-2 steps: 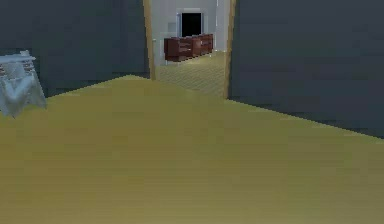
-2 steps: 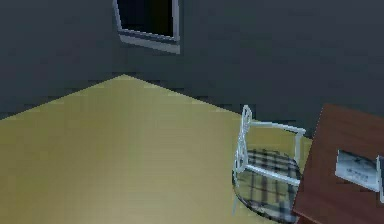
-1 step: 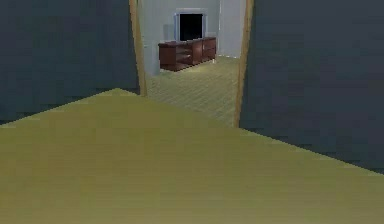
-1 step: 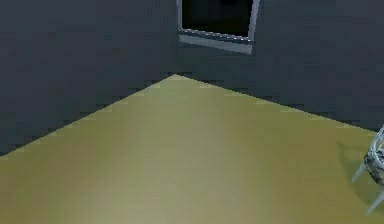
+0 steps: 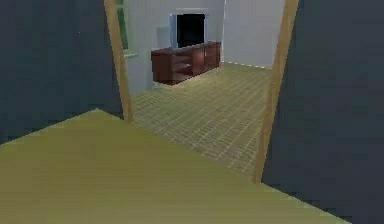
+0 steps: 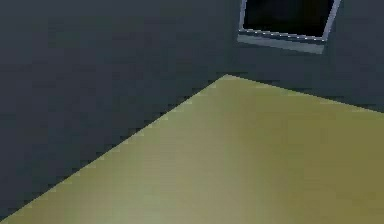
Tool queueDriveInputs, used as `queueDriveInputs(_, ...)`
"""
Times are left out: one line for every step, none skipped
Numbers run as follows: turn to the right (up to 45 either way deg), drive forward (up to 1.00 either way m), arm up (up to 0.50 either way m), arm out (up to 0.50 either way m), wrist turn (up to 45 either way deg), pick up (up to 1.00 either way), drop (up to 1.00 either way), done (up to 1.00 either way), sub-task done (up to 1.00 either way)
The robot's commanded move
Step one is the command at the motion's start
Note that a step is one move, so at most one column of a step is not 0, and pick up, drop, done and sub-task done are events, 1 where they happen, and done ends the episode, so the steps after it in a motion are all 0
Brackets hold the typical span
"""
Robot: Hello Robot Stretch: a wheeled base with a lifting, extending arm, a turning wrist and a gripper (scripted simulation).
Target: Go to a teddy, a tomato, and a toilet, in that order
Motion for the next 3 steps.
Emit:
queueDriveInputs(0.0,1.0,0.0,0.0,0.0,0.0,0.0,0.0,0.0)
queueDriveInputs(-3.0,0.0,0.0,0.0,0.0,0.0,0.0,0.0,0.0)
queueDriveInputs(0.0,0.5,0.0,0.0,0.0,0.0,0.0,0.0,0.0)
